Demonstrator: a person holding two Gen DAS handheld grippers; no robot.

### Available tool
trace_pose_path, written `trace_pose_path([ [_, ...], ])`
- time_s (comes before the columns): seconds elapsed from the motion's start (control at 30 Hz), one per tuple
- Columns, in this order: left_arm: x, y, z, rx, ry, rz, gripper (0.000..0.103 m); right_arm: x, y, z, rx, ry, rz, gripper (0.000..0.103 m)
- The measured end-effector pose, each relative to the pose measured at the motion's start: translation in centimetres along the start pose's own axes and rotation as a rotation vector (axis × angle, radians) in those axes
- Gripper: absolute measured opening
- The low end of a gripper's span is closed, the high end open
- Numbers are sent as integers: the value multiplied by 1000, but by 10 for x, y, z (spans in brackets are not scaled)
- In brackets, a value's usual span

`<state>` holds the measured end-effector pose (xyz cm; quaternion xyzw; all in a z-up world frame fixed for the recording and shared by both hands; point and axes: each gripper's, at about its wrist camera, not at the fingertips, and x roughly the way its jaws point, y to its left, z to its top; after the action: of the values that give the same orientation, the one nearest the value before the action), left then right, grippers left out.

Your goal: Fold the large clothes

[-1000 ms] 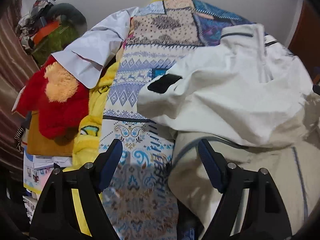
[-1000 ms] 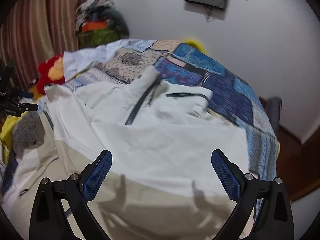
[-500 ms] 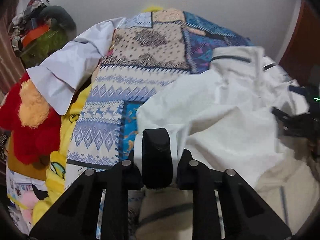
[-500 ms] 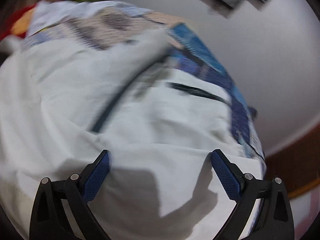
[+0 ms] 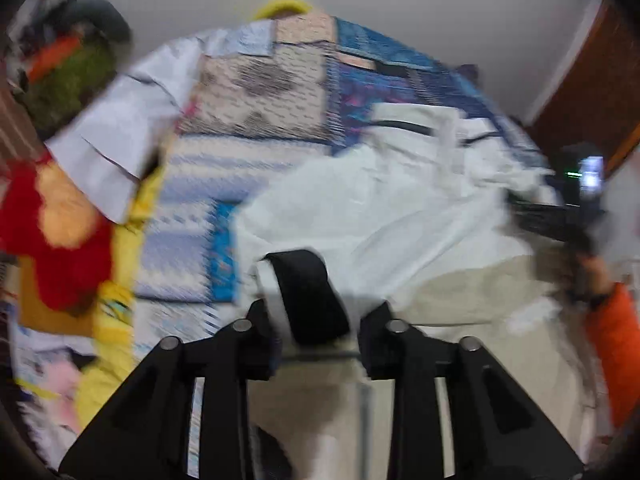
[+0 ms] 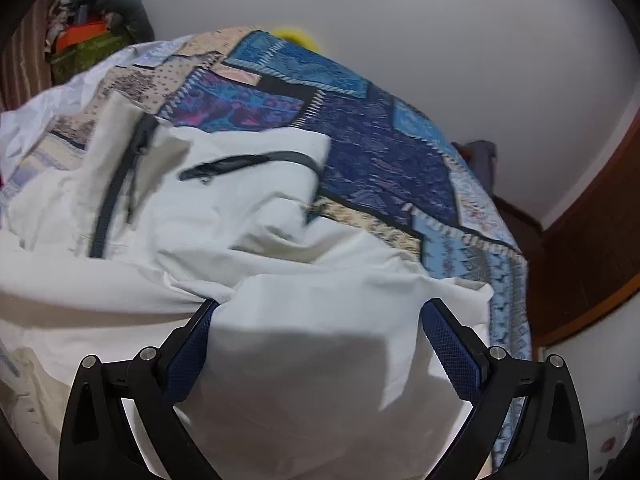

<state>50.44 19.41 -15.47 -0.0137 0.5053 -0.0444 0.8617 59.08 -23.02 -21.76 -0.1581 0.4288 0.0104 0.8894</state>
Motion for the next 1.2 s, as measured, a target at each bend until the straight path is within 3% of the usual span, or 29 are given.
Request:
trace_pose_path([
  [0.1,9,17,8,-47,-16,93,48,4,-6,-6,12,16,-21,99],
  [0.23,10,44,0,-118,-30,93,56,-3,-19,-10,27,1,-11,99],
  [0.33,16,50,-15,-97,-37,80,66,-21,-28,-12,43,-43,21,98],
  [0.47,42,47,-25,-89,2,36,66,-55,-37,-19,64,-113,85,98],
  [0.67,77,60,-4,-260,-62,-75,66,-89,-51,-44,71,-136,164,99],
  [0.83,115,69,22,-342,-62,-31,65,-102,-70,-82,92,-109,163,99],
  [0.9,132,67,27,-341,-16,-56,49,-105,-76,-94,100,-101,145,99],
  [0.97,136,62,29,-337,-5,-20,34,-109,-84,-108,116,-96,130,99],
  [1.1,113,42,29,-223,-49,97,15,-114,-93,-125,137,-82,127,99],
  [1.2,78,27,28,-147,-106,134,12,-118,-98,-129,143,-85,124,99],
])
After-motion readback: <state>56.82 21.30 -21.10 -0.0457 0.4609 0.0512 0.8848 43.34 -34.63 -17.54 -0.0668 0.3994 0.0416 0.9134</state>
